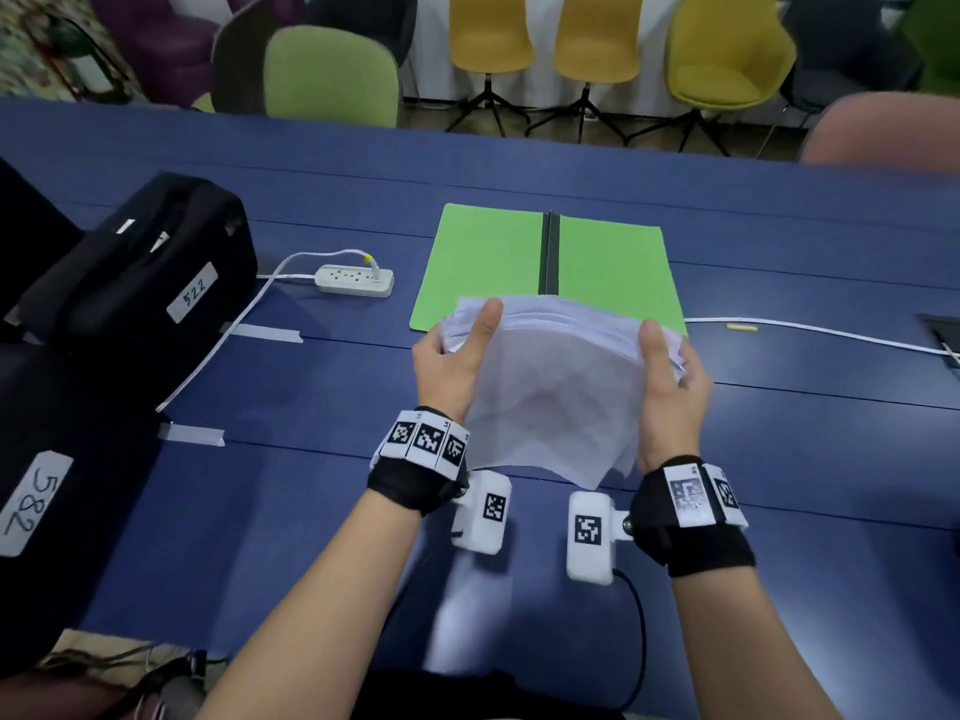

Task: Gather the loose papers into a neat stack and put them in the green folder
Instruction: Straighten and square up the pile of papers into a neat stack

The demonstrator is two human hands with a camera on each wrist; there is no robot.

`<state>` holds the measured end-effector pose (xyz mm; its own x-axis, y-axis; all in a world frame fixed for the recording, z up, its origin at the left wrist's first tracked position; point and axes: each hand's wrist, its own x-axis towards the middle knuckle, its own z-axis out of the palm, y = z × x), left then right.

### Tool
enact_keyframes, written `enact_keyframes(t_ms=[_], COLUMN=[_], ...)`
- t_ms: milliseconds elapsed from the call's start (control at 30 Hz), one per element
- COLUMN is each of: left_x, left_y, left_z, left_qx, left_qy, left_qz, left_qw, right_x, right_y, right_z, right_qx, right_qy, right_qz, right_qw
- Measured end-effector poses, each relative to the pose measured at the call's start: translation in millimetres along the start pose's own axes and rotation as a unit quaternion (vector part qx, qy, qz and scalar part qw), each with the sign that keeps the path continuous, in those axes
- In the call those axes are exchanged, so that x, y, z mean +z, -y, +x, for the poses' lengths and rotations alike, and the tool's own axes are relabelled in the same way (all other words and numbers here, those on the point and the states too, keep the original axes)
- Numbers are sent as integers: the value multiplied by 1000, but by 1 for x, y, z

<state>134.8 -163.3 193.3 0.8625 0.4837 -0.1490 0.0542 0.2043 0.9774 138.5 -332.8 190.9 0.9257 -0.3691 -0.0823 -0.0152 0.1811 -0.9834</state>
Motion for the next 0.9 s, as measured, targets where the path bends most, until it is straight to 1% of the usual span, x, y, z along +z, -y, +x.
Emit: enact_keyframes(t_ms=[33,133,200,333,467,600,733,800,900], left_x=[0,2,3,7,2,-1,-2,2,9], left_y=[0,-3,-1,-3,-2,-3,-6,-10,-16], left_z=[1,2,3,5,12,11,11,9,7], left_qx=[-8,-21,-26,-43,-37,-51,-73,-55,-22], left_qy=[-3,-6,-14,-31,-37,-9,0,-16,-45], left_qz=[-8,-26,-24,-9,-2,3,2,13,31], left_qw=[1000,999,999,999,999,999,997,998,998], right_x=[-1,-6,-5,-2,-6,-7,-12,-15,-19], right_y=[0,0,2,2,0,-2,-2,-2,-6], right_z=[1,6,8,11,16,13,15,15,10], right_qx=[6,7,8,-37,-46,-60,-49,-48,-52], right_qy=[-12,-17,-17,-37,-67,-8,1,36,98], right_qz=[11,49,40,13,30,4,8,15,-41], right_qw=[1000,999,999,999,996,998,999,998,993])
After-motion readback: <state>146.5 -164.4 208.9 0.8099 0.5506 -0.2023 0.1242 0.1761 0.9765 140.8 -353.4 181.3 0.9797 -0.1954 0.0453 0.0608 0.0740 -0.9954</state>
